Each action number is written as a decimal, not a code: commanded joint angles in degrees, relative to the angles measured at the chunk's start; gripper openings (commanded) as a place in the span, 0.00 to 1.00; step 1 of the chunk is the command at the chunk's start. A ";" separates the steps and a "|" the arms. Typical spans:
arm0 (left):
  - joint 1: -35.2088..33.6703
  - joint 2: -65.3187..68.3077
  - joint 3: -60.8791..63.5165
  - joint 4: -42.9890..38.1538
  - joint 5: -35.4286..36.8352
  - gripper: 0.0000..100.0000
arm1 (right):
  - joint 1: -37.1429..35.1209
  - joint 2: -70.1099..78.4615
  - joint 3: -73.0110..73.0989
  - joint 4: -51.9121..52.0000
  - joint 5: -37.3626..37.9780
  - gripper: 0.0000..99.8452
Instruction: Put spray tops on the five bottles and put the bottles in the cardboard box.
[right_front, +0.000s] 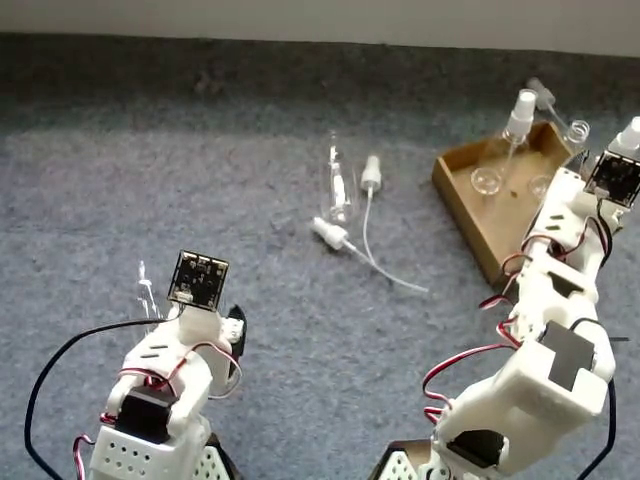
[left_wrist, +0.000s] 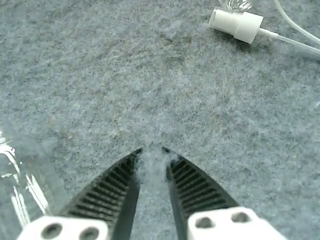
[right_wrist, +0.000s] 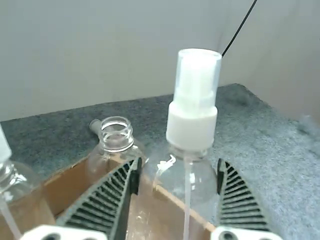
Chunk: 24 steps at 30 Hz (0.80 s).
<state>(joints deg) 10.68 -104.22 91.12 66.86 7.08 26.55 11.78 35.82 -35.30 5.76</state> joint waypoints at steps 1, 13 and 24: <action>-0.40 -0.22 -0.31 -0.35 -0.62 0.01 | -0.84 -0.92 -3.65 -1.10 0.44 0.16; -0.40 -0.22 -0.31 -0.35 -0.62 0.01 | -1.01 -0.84 -3.47 -1.19 5.98 0.16; -0.40 -0.22 -0.31 -0.35 -0.62 0.01 | -0.66 2.59 -3.47 -1.19 5.63 0.16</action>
<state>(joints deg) 10.68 -104.22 91.12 66.86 7.08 26.55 13.80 35.65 -35.30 11.12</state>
